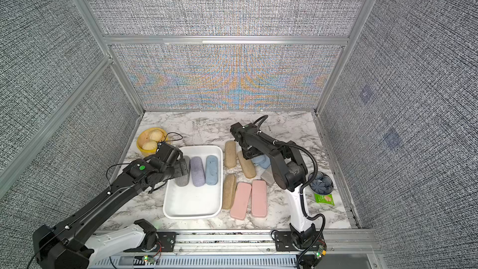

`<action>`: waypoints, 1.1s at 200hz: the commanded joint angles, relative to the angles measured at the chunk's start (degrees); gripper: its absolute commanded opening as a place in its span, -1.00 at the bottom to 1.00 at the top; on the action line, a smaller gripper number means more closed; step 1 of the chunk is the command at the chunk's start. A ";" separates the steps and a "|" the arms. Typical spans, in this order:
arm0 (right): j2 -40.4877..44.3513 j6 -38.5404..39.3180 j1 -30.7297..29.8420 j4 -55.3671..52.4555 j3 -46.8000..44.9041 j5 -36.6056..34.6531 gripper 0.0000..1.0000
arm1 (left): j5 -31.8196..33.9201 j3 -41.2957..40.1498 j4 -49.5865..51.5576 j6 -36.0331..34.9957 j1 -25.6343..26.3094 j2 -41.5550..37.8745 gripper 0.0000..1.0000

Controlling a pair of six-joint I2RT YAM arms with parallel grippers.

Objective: Put the glasses cases into the storage boxes
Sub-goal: Pick up the glasses case, then place the glasses case in the storage box.

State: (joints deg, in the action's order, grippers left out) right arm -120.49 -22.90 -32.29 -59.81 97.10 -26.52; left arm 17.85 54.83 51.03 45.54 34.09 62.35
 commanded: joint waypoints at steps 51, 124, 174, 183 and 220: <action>14.41 -9.29 -6.77 -8.58 1.38 -0.79 0.11 | -0.71 1.64 3.03 2.67 -2.39 1.61 0.93; 22.23 -28.87 -31.13 -11.05 0.70 4.25 0.10 | -9.35 -2.19 -1.14 0.24 -10.44 3.67 0.99; 20.85 -41.56 -37.87 -6.05 -0.69 15.01 0.10 | -16.07 -0.67 -4.36 -2.18 -15.14 7.44 0.99; 20.73 -42.92 -38.18 -3.82 -1.77 18.19 0.10 | -16.20 -0.54 -5.02 -2.43 -15.10 7.43 0.98; 19.21 -46.79 -38.14 3.81 -6.10 28.34 0.10 | -13.61 -0.08 -4.53 -2.80 -15.62 10.17 0.99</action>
State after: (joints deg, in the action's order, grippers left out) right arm -100.47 -64.77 -70.52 -61.89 92.42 -6.44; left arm 3.09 54.11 46.74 43.88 18.92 70.78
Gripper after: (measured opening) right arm 0.586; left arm 0.992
